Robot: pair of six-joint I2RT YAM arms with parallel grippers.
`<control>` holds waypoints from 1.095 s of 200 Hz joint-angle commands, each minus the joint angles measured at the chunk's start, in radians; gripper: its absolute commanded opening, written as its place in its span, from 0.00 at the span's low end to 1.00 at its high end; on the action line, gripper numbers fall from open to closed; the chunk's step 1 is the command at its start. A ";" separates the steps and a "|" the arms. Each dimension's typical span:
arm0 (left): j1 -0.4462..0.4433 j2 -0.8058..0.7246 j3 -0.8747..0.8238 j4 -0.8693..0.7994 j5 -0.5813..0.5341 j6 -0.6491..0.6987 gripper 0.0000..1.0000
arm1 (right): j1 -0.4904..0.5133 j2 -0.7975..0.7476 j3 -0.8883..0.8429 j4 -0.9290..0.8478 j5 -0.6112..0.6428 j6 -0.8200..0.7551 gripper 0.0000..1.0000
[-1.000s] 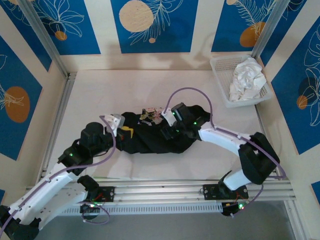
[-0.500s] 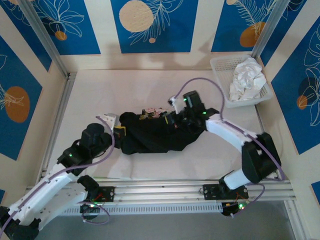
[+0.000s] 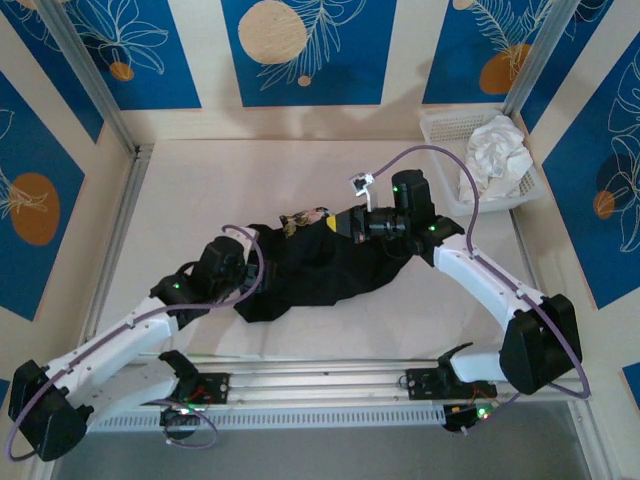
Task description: Fold the inside-out t-shirt
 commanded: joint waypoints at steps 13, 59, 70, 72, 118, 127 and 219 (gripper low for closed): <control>-0.070 0.073 0.065 0.194 0.102 0.114 0.87 | -0.005 -0.006 0.000 0.012 -0.042 0.041 0.00; -0.087 0.312 0.185 0.299 0.184 0.190 0.93 | -0.010 -0.027 -0.009 0.007 -0.051 0.041 0.00; -0.087 0.366 0.213 0.320 0.212 0.192 0.92 | -0.014 -0.034 -0.015 0.006 -0.049 0.043 0.00; -0.086 0.374 0.217 0.319 0.218 0.192 0.92 | -0.015 -0.036 -0.016 0.004 -0.047 0.043 0.00; -0.086 0.424 0.238 0.360 0.283 0.135 0.90 | -0.029 -0.060 -0.032 -0.020 -0.031 0.039 0.00; -0.087 0.425 0.240 0.360 0.307 0.136 0.91 | -0.032 -0.059 -0.033 -0.025 -0.023 0.037 0.00; -0.091 0.414 0.182 0.415 0.293 0.137 0.95 | -0.043 -0.037 -0.013 -0.052 -0.010 0.041 0.00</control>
